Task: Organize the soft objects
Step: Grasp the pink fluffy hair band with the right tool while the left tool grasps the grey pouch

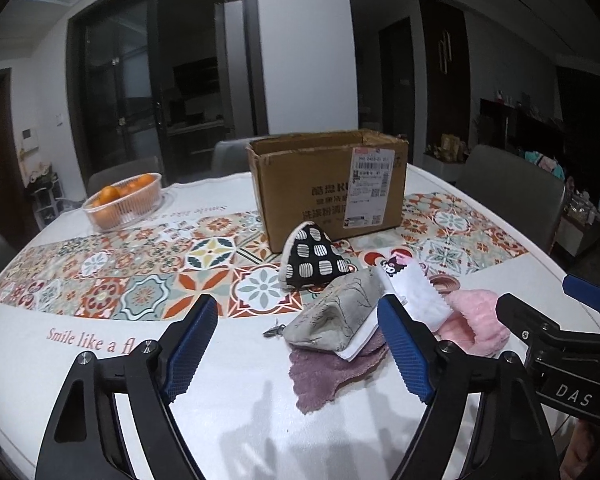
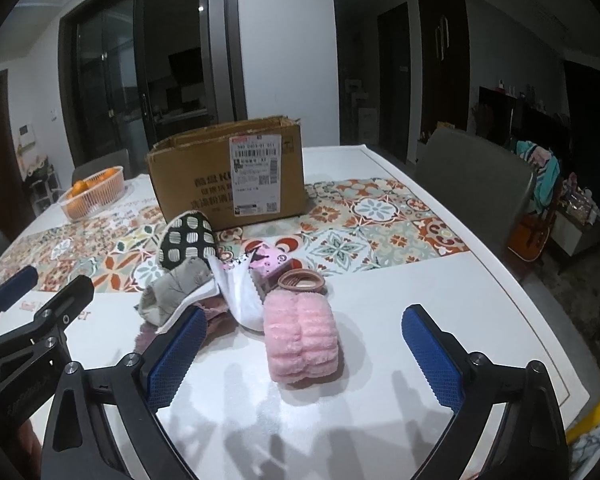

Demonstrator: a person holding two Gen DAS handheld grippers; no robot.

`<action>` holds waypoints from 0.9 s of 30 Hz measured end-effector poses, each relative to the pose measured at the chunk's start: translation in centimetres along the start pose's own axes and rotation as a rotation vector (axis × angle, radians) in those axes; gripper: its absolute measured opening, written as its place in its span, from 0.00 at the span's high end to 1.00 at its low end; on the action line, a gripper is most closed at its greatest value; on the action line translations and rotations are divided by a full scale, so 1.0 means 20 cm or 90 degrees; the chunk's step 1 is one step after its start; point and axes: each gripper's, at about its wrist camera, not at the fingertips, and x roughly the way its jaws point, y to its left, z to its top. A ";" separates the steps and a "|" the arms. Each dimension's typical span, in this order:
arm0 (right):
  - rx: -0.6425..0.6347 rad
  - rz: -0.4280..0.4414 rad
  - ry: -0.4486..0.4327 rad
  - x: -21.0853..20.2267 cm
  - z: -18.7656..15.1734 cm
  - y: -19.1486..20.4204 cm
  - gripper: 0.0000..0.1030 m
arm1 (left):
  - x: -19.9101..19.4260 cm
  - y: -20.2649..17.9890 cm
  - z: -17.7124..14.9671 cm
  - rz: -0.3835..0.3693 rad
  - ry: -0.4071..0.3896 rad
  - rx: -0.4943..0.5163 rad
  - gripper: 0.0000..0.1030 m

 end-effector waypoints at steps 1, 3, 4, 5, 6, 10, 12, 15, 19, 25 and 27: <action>-0.001 -0.002 0.005 0.01 0.00 0.00 0.04 | 0.03 0.00 0.00 -0.006 0.006 0.003 0.22; 0.001 -0.003 0.019 0.05 0.00 0.01 0.05 | 0.07 0.00 0.01 -0.008 0.014 0.010 0.24; 0.001 -0.004 0.026 0.07 0.00 0.01 0.06 | 0.09 -0.01 0.01 -0.009 0.017 0.013 0.24; 0.000 -0.004 0.031 0.09 -0.01 0.02 0.07 | 0.11 -0.01 0.01 -0.013 0.022 0.017 0.24; 0.001 -0.005 0.037 0.10 -0.01 0.02 0.08 | 0.13 -0.01 0.01 -0.018 0.026 0.018 0.25; 0.005 -0.009 0.057 0.16 -0.02 0.02 0.09 | 0.22 -0.02 0.02 -0.038 0.041 0.031 0.29; 0.011 -0.008 0.071 0.20 -0.03 0.02 0.11 | 0.26 -0.03 0.01 -0.049 0.053 0.033 0.30; 0.016 -0.007 0.091 0.25 -0.03 0.02 0.14 | 0.32 -0.04 0.02 -0.062 0.068 0.033 0.32; 0.019 -0.006 0.105 0.29 -0.04 0.01 0.17 | 0.39 -0.05 0.01 -0.087 0.088 0.032 0.37; 0.020 -0.006 0.120 0.33 -0.04 0.01 0.24 | 0.49 -0.06 -0.02 -0.114 0.134 0.018 0.48; 0.018 -0.006 0.124 0.35 -0.04 0.01 0.29 | 0.51 -0.07 -0.03 -0.121 0.142 0.014 0.51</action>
